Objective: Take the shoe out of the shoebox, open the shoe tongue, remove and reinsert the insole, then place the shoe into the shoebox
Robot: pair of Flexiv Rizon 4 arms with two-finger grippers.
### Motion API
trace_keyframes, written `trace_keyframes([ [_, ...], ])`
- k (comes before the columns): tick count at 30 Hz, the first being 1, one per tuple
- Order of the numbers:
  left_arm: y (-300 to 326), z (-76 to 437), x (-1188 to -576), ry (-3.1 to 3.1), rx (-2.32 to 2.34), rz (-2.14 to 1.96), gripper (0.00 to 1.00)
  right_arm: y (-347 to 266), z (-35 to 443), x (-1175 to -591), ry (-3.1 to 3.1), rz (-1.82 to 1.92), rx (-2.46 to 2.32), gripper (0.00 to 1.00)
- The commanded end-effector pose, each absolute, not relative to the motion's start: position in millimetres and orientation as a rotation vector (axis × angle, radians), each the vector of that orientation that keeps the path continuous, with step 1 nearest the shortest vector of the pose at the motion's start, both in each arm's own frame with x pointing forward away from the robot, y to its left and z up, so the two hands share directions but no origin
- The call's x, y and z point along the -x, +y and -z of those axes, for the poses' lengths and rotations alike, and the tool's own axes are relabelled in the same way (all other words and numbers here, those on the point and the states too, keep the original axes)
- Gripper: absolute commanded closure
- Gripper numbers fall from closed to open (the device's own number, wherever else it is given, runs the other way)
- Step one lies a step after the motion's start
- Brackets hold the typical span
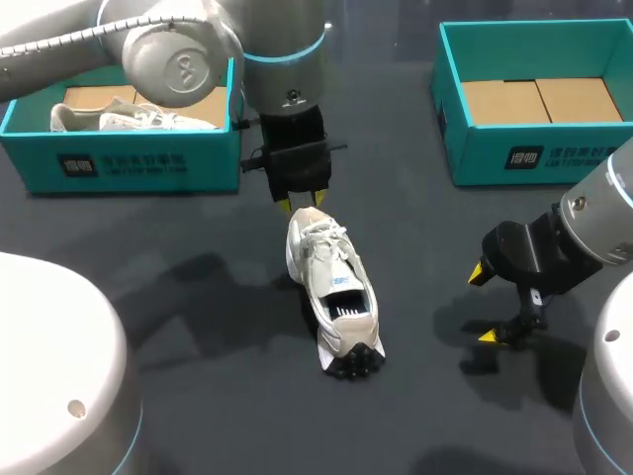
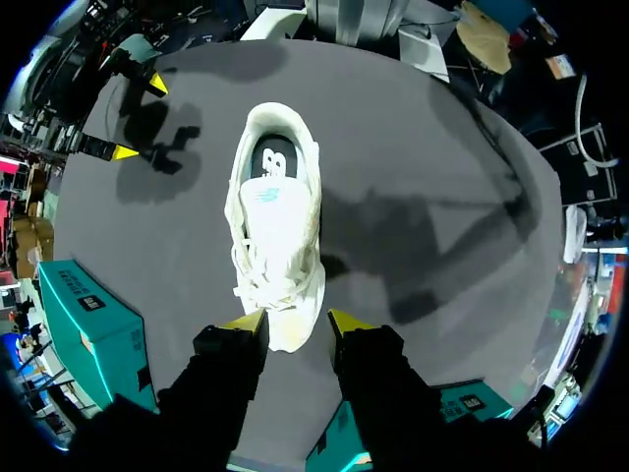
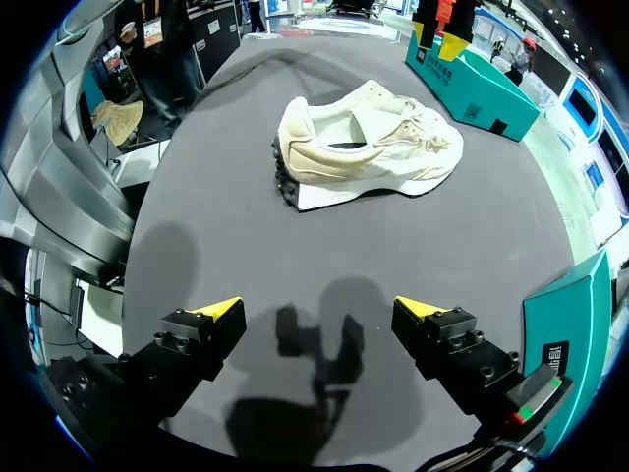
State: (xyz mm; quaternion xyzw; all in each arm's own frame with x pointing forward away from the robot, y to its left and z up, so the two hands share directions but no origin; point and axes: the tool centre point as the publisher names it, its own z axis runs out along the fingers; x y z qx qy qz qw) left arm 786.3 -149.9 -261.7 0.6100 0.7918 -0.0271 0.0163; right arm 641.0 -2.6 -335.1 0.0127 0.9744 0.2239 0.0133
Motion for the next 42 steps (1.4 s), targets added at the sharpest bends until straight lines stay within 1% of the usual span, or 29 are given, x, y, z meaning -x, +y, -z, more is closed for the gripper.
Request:
trace_keyframes([
  [1, -150, 263, -780, 2.451, -1.909, 0.084, 0.69, -4, 334, -639, 3.033, -0.696, -0.040, 0.00],
  [7, -159, 275, -772, 2.443, -1.944, 0.120, 0.67, -4, 334, -639, 3.033, -0.696, -0.040, 0.00],
  [17, -183, 313, -749, 2.412, -2.036, 0.181, 0.64, -4, 334, -639, 3.033, -0.696, -0.040, 0.00],
  [32, -197, 356, -720, 2.412, -2.129, 0.216, 0.65, -4, 334, -639, 3.033, -0.696, -0.040, 0.00],
  [36, -197, 359, -716, 2.415, -2.133, 0.213, 0.65, -4, 334, -639, 3.033, -0.696, -0.040, 0.00],
  [42, -193, 339, -720, 2.395, -2.074, 0.203, 0.65, -4, 334, -639, 3.033, -0.696, -0.040, 0.00],
])
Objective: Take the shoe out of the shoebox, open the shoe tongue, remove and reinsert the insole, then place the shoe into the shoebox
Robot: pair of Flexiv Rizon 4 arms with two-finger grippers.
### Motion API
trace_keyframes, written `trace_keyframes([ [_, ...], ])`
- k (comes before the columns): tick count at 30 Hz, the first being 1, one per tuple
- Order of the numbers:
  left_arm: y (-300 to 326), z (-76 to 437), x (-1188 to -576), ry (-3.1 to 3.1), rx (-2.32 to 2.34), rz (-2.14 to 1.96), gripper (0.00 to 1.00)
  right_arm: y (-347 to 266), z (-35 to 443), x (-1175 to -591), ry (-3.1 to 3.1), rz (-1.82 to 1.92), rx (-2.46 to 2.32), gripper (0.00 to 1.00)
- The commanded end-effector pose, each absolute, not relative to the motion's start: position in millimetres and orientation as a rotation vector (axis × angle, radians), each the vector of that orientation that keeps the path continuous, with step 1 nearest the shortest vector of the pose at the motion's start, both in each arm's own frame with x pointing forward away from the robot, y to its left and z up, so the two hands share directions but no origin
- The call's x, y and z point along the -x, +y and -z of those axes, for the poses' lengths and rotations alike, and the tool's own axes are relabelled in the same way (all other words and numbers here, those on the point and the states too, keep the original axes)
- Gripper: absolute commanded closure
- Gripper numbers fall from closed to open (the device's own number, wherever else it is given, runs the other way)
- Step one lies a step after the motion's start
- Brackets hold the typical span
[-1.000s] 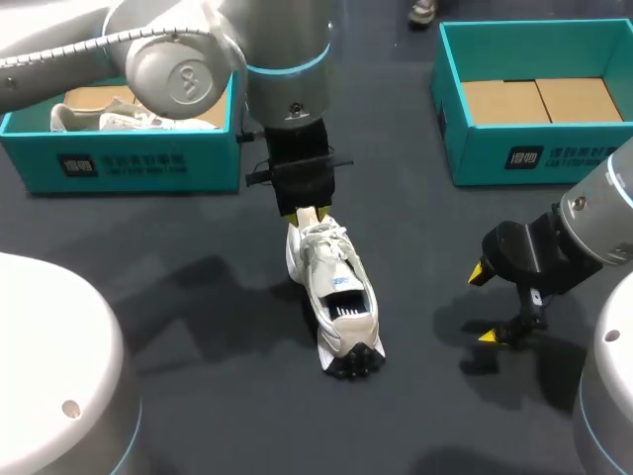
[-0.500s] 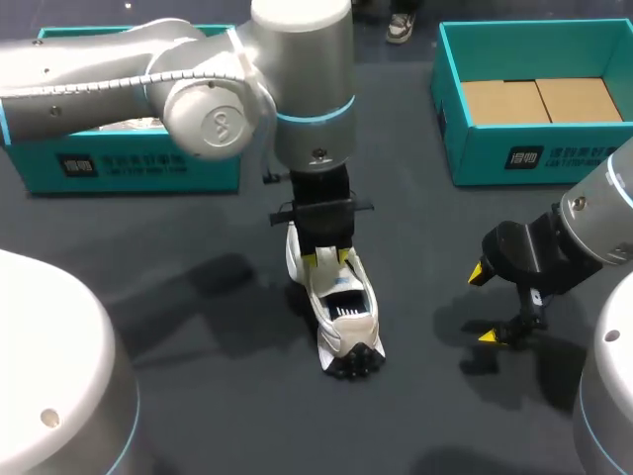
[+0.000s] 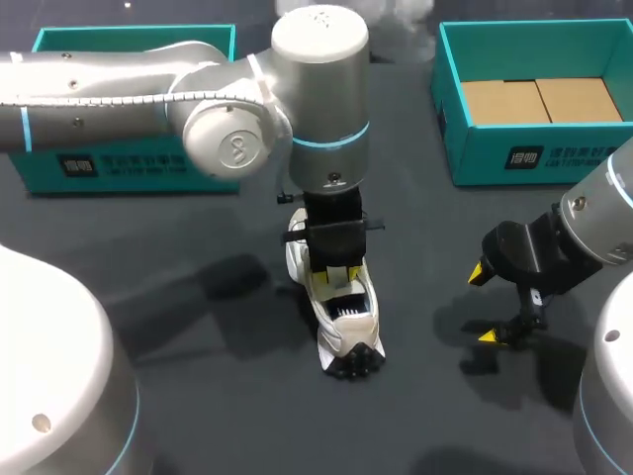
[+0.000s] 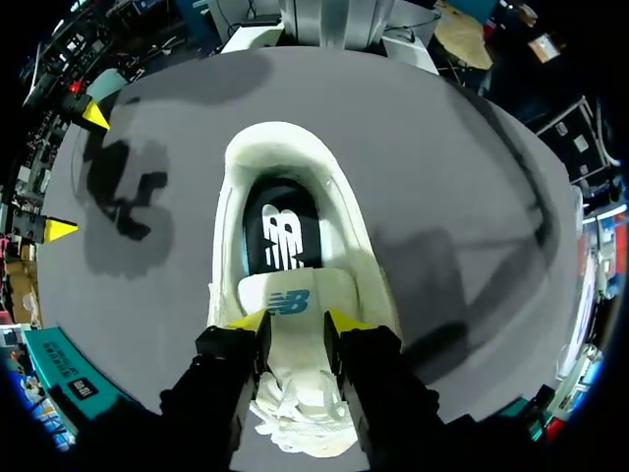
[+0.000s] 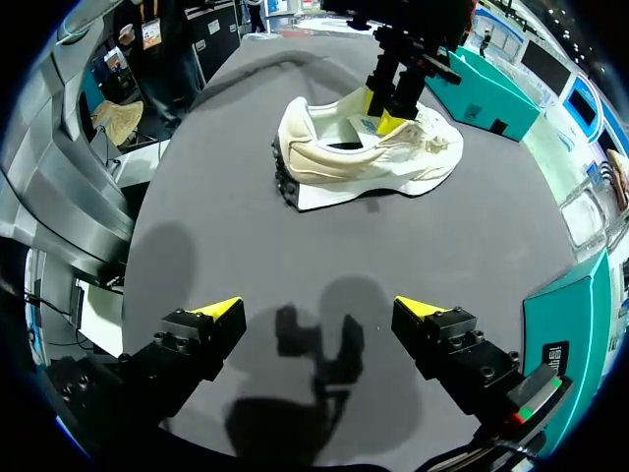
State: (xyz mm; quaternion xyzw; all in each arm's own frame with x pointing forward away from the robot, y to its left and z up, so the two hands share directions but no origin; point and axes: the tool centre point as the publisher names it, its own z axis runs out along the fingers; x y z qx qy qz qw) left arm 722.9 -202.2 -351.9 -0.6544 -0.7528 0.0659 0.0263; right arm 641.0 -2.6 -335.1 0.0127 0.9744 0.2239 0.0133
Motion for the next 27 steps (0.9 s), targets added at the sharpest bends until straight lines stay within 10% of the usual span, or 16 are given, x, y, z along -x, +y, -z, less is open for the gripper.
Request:
trace_keyframes([
  [1, -193, 339, -720, -2.345, 2.031, -0.198, 0.65, -4, 334, -639, 3.033, -0.696, -0.040, 0.00],
  [27, -177, 285, -719, -2.444, 1.924, -0.166, 0.50, -4, 334, -639, 3.033, -0.696, -0.040, 0.00],
])
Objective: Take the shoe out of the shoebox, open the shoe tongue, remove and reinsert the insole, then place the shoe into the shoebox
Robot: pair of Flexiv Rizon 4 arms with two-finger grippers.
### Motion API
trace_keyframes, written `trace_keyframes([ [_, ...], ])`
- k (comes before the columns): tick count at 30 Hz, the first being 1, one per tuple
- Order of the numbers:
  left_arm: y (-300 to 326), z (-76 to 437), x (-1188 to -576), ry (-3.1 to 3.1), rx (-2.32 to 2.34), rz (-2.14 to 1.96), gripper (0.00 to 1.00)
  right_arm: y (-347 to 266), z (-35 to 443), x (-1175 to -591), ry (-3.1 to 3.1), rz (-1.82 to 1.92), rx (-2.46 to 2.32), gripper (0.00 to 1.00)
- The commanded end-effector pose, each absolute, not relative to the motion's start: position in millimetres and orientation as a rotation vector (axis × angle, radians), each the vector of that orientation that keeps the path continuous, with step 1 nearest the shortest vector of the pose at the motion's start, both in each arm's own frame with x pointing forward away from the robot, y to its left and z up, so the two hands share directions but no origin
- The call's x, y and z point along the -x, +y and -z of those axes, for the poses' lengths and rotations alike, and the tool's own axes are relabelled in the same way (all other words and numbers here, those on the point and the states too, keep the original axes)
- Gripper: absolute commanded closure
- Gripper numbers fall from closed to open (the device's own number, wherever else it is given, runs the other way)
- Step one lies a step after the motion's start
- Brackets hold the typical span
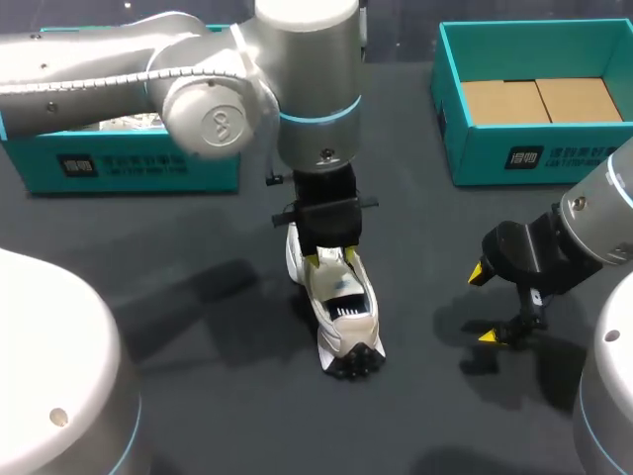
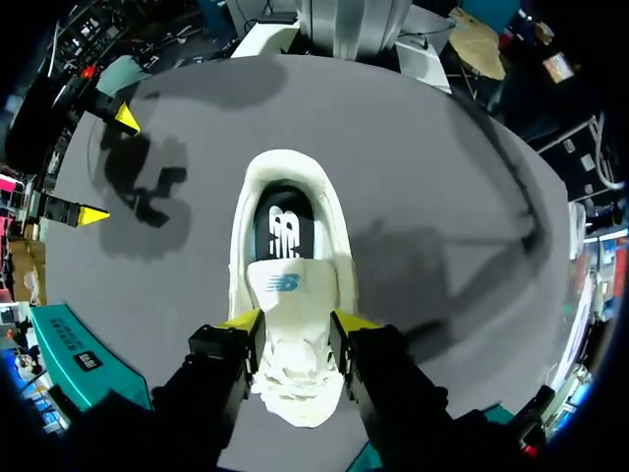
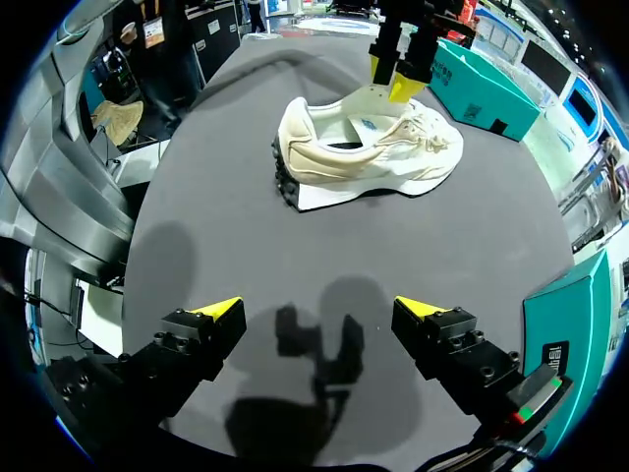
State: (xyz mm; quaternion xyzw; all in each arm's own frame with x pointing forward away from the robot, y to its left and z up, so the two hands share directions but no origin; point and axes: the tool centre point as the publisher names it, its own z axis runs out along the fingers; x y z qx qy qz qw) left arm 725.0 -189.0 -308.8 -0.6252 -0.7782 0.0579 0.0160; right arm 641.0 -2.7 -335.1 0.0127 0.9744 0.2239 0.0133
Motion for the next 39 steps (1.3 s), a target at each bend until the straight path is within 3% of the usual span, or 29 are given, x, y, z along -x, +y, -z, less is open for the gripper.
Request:
trace_keyframes([
  [1, -176, 282, -716, -2.449, 1.911, -0.172, 0.36, -4, 334, -639, 3.033, -0.696, -0.040, 0.00],
  [3, -173, 277, -712, -2.473, 1.866, -0.180, 0.00, -4, 334, -639, 3.033, -0.696, -0.040, 0.00],
  [9, -163, 255, -695, -2.519, 1.796, -0.154, 0.00, -4, 334, -639, 3.033, -0.696, -0.040, 0.00],
  [23, -163, 255, -695, -2.519, 1.796, -0.154, 0.00, -4, 334, -639, 3.033, -0.696, -0.040, 0.00],
  [29, -144, 249, -692, -2.609, 1.499, -0.344, 0.00, -4, 334, -639, 3.033, -0.696, -0.040, 0.00],
  [35, -139, 227, -664, -2.868, 0.821, -0.051, 0.00, -4, 334, -639, 3.033, -0.696, -0.040, 0.00],
  [39, -139, 227, -664, -2.868, 0.821, -0.051, 0.00, -4, 334, -639, 3.033, -0.696, -0.040, 0.00],
])
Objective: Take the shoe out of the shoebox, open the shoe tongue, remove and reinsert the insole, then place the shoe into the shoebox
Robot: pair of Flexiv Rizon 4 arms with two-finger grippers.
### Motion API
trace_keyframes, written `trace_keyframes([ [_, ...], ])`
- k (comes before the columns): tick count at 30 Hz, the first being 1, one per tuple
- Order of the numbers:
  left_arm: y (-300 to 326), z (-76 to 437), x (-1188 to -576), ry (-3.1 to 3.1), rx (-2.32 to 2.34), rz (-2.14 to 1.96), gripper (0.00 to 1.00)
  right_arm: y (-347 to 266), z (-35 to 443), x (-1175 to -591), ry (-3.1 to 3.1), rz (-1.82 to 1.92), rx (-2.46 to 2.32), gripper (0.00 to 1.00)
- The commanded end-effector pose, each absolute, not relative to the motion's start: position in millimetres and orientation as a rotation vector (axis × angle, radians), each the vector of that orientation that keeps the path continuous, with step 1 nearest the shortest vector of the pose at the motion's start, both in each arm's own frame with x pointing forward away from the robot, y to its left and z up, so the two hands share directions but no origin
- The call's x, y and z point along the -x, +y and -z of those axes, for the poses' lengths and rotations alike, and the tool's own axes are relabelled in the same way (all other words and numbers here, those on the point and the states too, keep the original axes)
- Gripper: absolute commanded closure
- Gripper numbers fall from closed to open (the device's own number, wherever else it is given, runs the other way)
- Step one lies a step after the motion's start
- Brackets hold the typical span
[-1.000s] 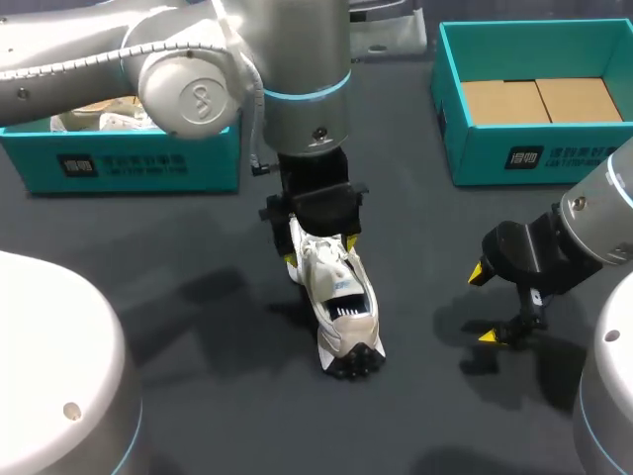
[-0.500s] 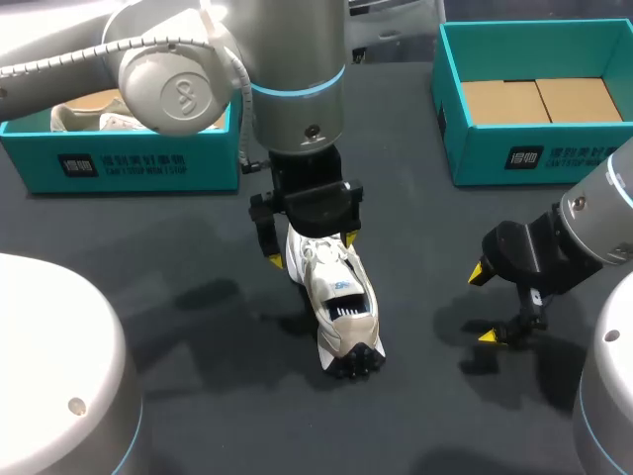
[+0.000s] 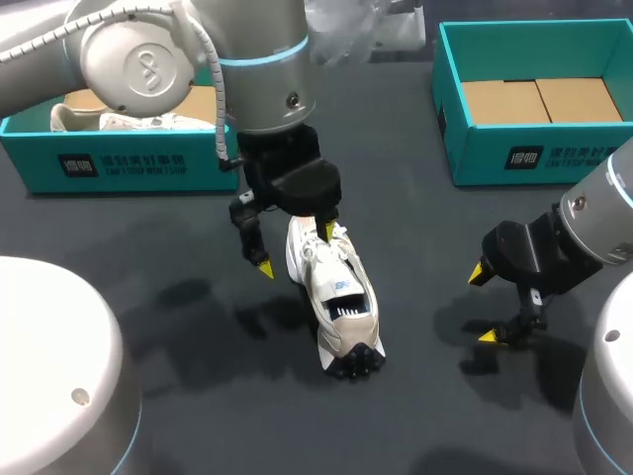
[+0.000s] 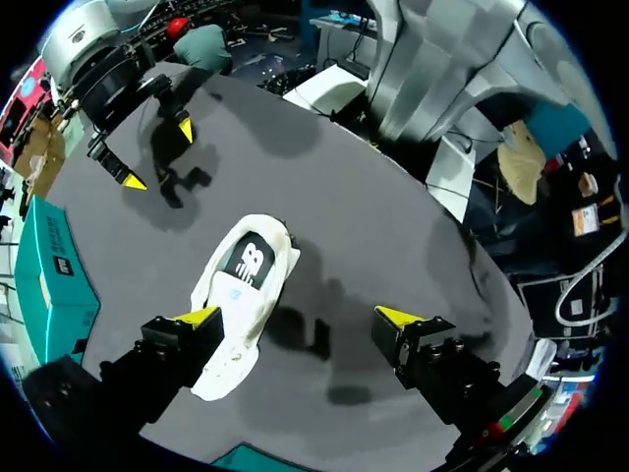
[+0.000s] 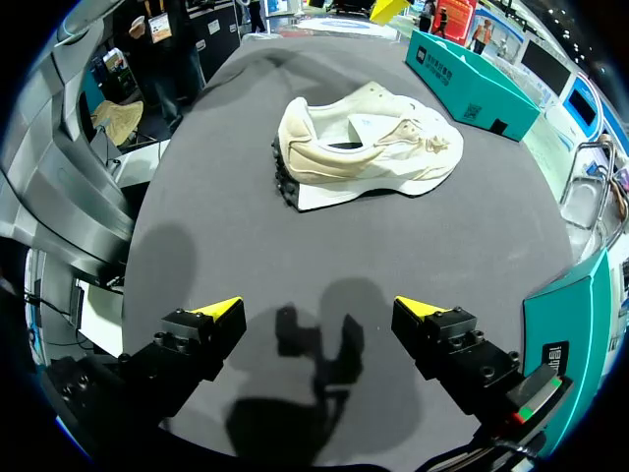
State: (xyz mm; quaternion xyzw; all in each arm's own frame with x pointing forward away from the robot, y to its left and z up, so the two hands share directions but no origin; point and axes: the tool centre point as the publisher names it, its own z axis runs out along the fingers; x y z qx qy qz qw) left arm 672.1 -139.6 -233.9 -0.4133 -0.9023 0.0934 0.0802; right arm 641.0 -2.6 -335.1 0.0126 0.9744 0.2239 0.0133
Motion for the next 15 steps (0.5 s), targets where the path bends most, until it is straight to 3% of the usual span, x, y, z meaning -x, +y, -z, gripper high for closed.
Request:
trace_keyframes([
  [1, -139, 227, -664, -2.868, 0.821, -0.051, 0.00, -4, 334, -639, 3.033, -0.696, -0.040, 0.00],
  [8, -139, 227, -664, -2.868, 0.821, -0.051, 0.00, -4, 334, -639, 3.033, -0.696, -0.040, 0.00],
  [15, -162, 239, -629, -2.950, 0.324, -0.080, 0.00, -4, 334, -639, 3.033, -0.696, -0.040, 0.00],
])
